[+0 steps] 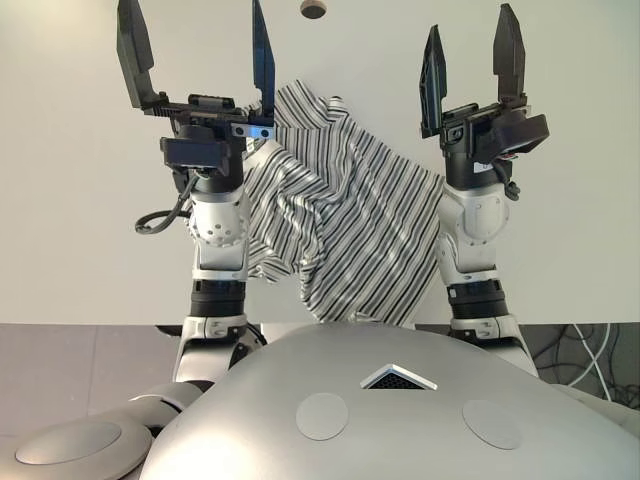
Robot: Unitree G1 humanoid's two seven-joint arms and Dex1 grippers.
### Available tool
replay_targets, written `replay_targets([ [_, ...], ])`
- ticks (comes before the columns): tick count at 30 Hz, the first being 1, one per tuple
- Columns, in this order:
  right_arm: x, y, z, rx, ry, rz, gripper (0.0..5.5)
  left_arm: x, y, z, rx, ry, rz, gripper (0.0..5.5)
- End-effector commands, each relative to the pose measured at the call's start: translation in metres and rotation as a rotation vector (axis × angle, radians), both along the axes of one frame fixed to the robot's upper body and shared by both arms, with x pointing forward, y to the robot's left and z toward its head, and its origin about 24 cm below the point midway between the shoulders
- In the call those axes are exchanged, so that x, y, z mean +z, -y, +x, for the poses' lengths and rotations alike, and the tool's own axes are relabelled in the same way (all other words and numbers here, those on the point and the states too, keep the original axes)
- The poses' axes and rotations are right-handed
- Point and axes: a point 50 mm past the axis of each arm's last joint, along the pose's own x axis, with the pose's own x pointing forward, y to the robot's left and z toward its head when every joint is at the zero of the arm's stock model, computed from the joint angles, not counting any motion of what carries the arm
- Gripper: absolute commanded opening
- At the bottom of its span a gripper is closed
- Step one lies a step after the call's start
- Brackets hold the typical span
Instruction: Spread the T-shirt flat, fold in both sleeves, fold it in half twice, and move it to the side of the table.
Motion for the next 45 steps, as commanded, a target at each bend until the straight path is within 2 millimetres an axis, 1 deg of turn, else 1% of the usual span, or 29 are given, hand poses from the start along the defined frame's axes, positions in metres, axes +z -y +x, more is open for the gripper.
replay_targets([
  [1, -0.002, -0.001, 0.001, 0.005, -0.018, -0.012, 3.43, -0.006, -0.002, -0.001, 0.012, -0.02, -0.004, 4.7],
  [38, -0.008, -0.01, 0.002, 0.045, -0.073, -0.09, 3.43, -0.012, 0.003, 0.001, -0.027, -0.079, 0.001, 4.7],
  [39, -0.009, -0.008, 0.004, 0.024, -0.09, -0.109, 3.43, -0.015, 0.001, 0.001, -0.033, -0.092, 0.035, 4.7],
  [41, -0.01, -0.003, 0.012, -0.044, -0.128, -0.201, 3.43, -0.026, -0.004, 0.001, -0.069, -0.168, 0.129, 4.7],
  [43, -0.005, 0.005, 0.025, -0.117, -0.13, -0.344, 3.43, -0.044, -0.01, -0.003, -0.161, -0.286, 0.295, 4.7],
  [45, 0.004, 0.008, 0.039, -0.081, -0.144, -0.47, 3.43, -0.064, -0.019, -0.016, -0.261, -0.408, 0.48, 4.7],
])
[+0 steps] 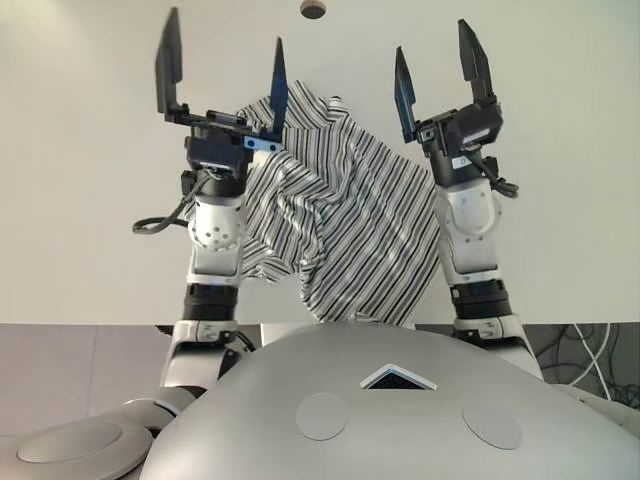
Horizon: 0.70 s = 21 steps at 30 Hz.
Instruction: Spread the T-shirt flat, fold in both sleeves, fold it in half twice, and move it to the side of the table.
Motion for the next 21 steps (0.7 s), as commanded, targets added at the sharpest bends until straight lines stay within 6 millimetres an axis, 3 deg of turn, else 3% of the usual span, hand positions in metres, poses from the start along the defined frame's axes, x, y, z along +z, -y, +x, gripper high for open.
replay_targets([
  [1, 0.021, 0.007, 0.027, 0.048, -0.015, -0.201, 3.43, -0.035, -0.016, -0.021, -0.18, -0.228, 0.302, 4.7],
  [5, 0.035, 0.003, 0.06, 0.114, -0.008, -0.415, 3.43, -0.053, -0.038, -0.051, -0.365, -0.433, 0.533, 4.7],
  [9, 0.026, -0.023, 0.085, 0.275, -0.094, -0.597, 3.43, -0.043, -0.055, -0.058, -0.406, -0.514, 0.574, 4.7],
  [15, -0.01, -0.064, 0.086, 0.568, -0.24, -0.822, 3.43, -0.041, -0.073, -0.06, -0.381, -0.593, 0.624, 4.7],
  [21, -0.044, -0.097, 0.079, 0.705, -0.336, -1.004, 3.43, -0.047, -0.088, -0.057, -0.317, -0.645, 0.703, 4.7],
])
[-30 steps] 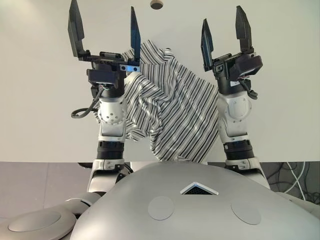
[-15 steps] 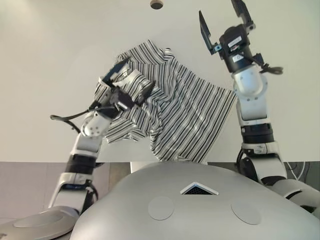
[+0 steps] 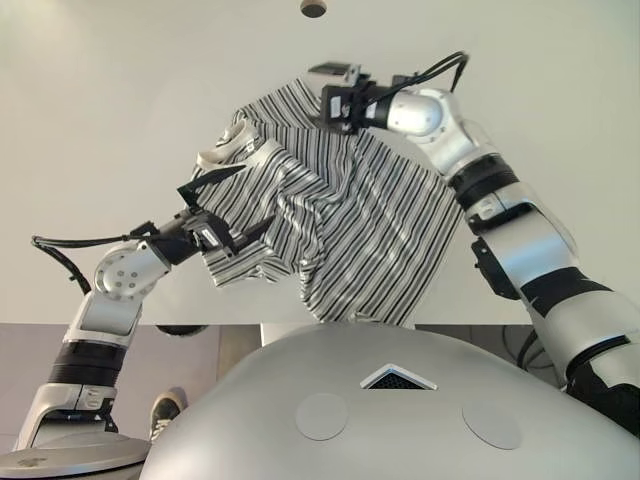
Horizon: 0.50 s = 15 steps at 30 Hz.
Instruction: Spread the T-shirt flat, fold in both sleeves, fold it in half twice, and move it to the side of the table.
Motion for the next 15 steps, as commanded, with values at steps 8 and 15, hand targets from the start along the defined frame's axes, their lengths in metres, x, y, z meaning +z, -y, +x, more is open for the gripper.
replay_targets([
  [8, -0.029, -0.003, 0.002, 0.016, 0.017, -0.29, 3.43, -0.043, -0.043, -0.016, 0.021, -0.229, 0.443, 4.7],
  [15, -0.037, 0.069, 0.02, -0.225, 0.014, -0.413, 3.43, -0.035, -0.056, 0.048, 0.136, 0.045, 0.627, 4.7],
])
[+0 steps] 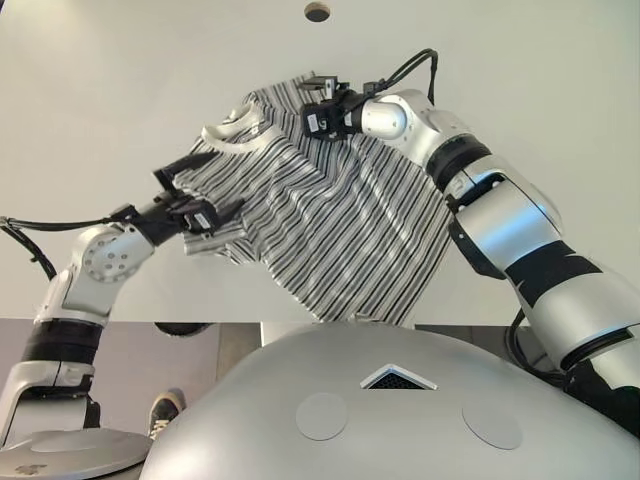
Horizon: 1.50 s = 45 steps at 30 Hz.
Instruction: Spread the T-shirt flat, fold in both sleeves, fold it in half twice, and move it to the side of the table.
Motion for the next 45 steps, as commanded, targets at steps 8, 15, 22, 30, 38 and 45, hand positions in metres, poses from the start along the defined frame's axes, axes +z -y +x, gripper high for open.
replay_targets([
  [8, -0.021, 0.145, 0.012, -0.502, -0.055, -0.181, 3.43, -0.01, 0.014, 0.092, -0.045, 0.239, 0.225, 4.7],
  [15, -0.02, 0.149, 0.003, -0.487, -0.065, 0.026, 3.43, 0.027, 0.08, 0.129, -0.21, 0.596, -0.003, 4.7],
  [22, 0.011, 0.17, -0.036, -0.345, 0.053, 0.29, 3.43, 0.076, 0.075, 0.123, -0.159, 0.843, -0.339, 4.7],
  [30, 0.071, 0.173, -0.107, -0.225, 0.107, 0.387, 3.43, 0.012, 0.093, -0.01, -0.56, 0.159, -0.328, 4.7],
  [38, 0.015, 0.17, -0.167, 0.008, -0.32, -0.017, 3.43, -0.012, 0.092, -0.041, -0.581, -0.122, -0.146, 4.7],
  [45, -0.011, 0.17, -0.184, 0.141, -0.475, -0.217, 3.43, -0.013, 0.072, -0.037, -0.562, -0.157, -0.036, 4.7],
])
